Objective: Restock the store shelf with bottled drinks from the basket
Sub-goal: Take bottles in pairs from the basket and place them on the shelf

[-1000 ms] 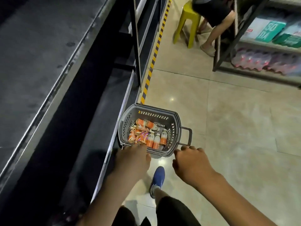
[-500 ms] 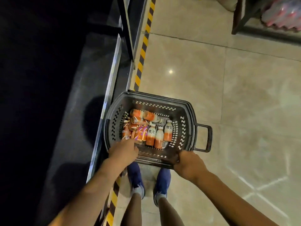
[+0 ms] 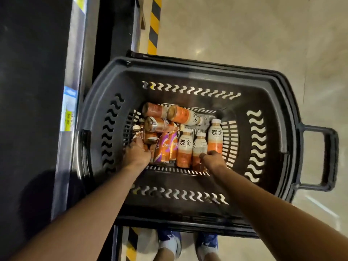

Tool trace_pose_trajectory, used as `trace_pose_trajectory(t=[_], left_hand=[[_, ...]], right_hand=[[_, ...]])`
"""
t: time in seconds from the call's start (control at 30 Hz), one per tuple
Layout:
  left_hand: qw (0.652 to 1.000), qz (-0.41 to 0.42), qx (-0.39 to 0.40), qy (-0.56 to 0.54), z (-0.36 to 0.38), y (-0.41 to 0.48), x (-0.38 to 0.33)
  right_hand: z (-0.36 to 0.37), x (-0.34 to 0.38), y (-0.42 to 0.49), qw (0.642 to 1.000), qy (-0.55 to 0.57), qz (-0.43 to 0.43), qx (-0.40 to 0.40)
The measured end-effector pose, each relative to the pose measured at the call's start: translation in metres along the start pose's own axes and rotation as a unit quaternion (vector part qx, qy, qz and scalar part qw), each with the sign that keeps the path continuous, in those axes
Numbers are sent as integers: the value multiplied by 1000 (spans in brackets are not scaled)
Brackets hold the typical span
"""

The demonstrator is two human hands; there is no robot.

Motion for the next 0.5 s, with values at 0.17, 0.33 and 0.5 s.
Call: trace_pose_trajectory(t=[0.17, 0.33, 0.5], left_hand=[[996, -81, -29, 37, 36, 41, 9], [981, -146, -40, 124, 41, 58, 7], [977, -127, -95, 139, 44, 65, 8]], right_hand=[[29, -30, 65, 997, 71, 31, 10], [47, -50, 108, 994, 97, -23, -42], [53, -40, 109, 990, 128, -47, -31]])
Point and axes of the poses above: each hand's wrist, its own y-axis towards the middle knuckle, its own z-axis out of the palm, x = y × z, the point moved 9 cm from there along y, towards the middle knuckle, and after that the axes turned 15 degrees about y, right-handed, at the moved point
